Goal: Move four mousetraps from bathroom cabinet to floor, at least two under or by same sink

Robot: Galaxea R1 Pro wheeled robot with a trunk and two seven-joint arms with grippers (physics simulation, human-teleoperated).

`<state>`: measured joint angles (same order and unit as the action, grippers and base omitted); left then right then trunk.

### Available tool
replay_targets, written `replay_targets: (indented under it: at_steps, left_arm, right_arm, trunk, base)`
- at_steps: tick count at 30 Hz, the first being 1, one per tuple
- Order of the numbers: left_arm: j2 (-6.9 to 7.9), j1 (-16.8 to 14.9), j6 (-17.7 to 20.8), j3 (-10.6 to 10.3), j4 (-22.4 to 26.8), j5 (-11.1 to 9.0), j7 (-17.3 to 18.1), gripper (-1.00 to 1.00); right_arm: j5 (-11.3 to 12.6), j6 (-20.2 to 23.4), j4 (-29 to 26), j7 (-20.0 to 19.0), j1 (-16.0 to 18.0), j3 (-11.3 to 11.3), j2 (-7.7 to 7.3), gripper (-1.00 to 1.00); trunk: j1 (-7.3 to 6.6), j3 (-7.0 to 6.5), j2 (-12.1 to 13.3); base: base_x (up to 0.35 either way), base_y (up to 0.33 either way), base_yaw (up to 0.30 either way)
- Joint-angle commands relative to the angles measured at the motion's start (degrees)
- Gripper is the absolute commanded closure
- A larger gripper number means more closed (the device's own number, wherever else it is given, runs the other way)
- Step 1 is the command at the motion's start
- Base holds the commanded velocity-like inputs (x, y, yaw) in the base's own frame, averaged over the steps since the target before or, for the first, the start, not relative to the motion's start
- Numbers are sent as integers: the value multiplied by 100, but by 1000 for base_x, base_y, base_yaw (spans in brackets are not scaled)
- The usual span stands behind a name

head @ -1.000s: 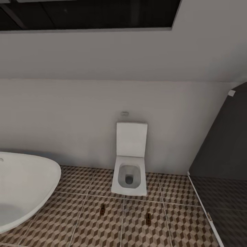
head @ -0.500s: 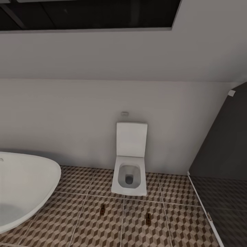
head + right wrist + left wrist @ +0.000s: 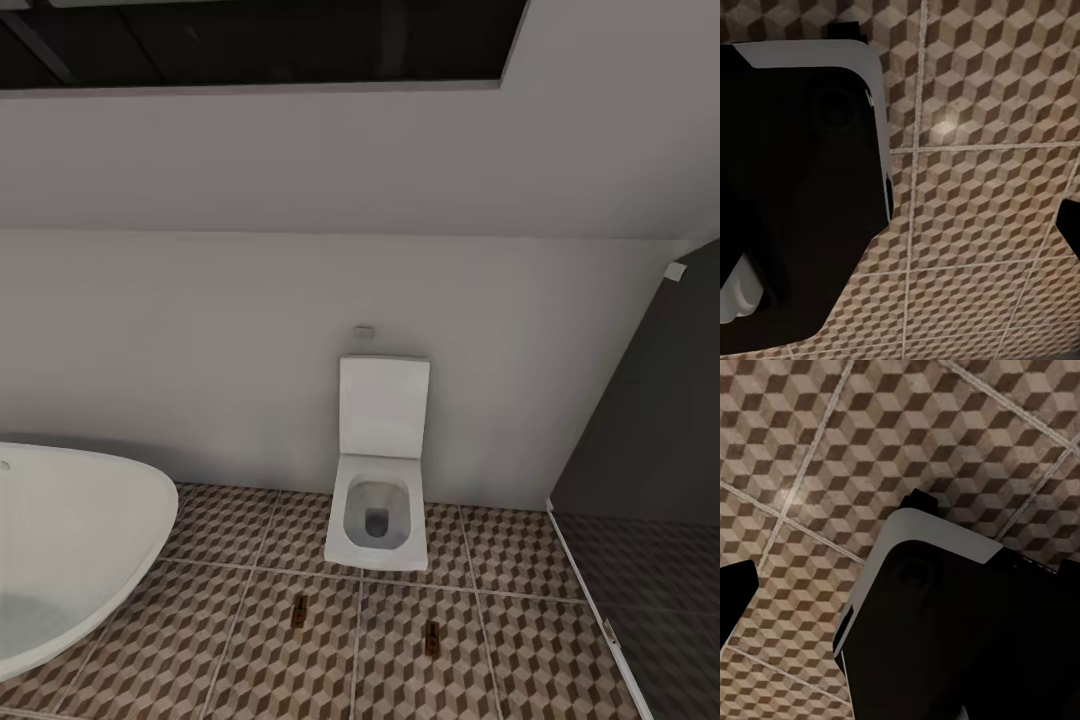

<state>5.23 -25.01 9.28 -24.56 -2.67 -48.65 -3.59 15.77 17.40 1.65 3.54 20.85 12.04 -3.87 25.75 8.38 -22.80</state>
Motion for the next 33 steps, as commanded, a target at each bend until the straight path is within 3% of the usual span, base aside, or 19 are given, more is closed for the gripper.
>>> replay_targets:
  at_steps: [1, 12, 17, 26, 33]
  left_arm:
    - [-3, -5, 21, -48, -3, -52, -10, -100]
    - [-2, -4, 6, -49, -5, -44, -10, -100]
    - [5, 7, 4, -49, -5, -36, -10, -100]
    - [12, 13, -1, -49, -11, -31, -10, -100]
    - [13, 21, -228, -49, -20, -32, -10, -100]
  right_arm:
    - [56, 13, 5, 10, 7, 49, 10, -100]
    - [58, -19, 16, -1, -58, 42, 361, -100]
    - [54, -165, 19, -2, -331, 49, 434, -100]
    - [57, -1082, 20, -2, -705, 48, 531, -100]
    - [58, -1477, 20, -2, -793, 45, 542, -100]
  trunk:
    - [3, 11, -11]
    - [3, 11, -11]
    - [3, 11, -11]
    - [3, 11, -11]
    - [3, -13, -11]
  base:
    - [0, 0, 0]
    - [0, 0, 0]
    - [0, 0, 0]
    - [0, 0, 0]
    - [0, 0, 0]
